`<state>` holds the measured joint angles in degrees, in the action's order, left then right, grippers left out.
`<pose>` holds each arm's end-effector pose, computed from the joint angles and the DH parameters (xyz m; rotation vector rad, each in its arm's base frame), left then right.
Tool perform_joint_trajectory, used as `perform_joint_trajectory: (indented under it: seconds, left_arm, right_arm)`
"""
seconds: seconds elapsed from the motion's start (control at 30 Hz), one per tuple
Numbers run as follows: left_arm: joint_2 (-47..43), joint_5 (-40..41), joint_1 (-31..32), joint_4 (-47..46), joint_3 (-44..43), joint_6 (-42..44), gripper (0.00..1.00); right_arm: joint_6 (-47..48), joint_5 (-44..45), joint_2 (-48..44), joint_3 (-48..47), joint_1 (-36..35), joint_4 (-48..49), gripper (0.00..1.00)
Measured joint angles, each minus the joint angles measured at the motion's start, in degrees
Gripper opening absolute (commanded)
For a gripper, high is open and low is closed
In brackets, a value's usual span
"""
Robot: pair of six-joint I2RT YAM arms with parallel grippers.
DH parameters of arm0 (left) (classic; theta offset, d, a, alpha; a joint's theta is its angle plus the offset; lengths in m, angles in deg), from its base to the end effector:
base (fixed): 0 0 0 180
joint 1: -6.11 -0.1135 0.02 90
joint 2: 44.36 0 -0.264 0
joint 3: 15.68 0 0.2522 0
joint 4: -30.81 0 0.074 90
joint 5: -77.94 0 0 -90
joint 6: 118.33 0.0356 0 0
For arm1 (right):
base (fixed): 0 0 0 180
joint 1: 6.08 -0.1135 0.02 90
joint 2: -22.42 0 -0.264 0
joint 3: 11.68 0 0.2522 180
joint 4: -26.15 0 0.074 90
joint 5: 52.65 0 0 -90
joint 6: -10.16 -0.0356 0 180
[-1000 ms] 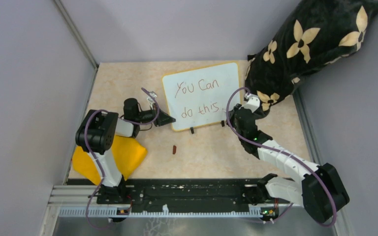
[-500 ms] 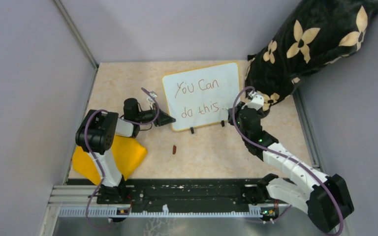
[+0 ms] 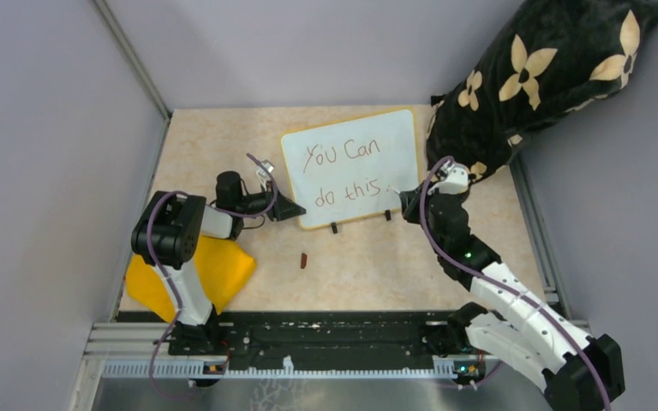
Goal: Write a sentence on the whiteboard
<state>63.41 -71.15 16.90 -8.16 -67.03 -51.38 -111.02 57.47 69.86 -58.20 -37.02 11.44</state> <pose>0.3166 -0.0914 0.1271 0.5503 1.8631 -1.3558 0.1753 0.0908 0.2750 0.2505 1.8319 0.4387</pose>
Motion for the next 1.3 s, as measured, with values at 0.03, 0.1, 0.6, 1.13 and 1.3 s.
perform_joint_trajectory:
  seconds: [0.03,0.1,0.6,1.13,1.3]
  left_arm:
    - [0.0,0.2,0.0,0.2,0.0,0.0,0.32]
    - [0.0,0.3,0.0,0.4,0.0,0.0,0.34]
    - [-0.2,0.9,0.1,0.4,0.0,-0.9,0.53]
    - [-6.3,3.7,0.4,1.8,1.4,0.6,0.99]
    - [-10.6,7.8,0.4,6.6,2.2,2.7,0.99]
  right_arm:
    - [0.1,-0.3,-0.4,0.0,0.0,-0.4,0.0]
    - [0.2,-0.8,-1.1,0.0,0.0,-1.1,0.0]
    - [1.1,-2.1,-4.6,0.1,0.0,-4.0,0.0]
    - [1.2,-2.0,-7.1,0.1,0.0,-6.0,0.0]
    - [1.4,-2.0,-8.3,0.1,0.0,-6.6,0.0]
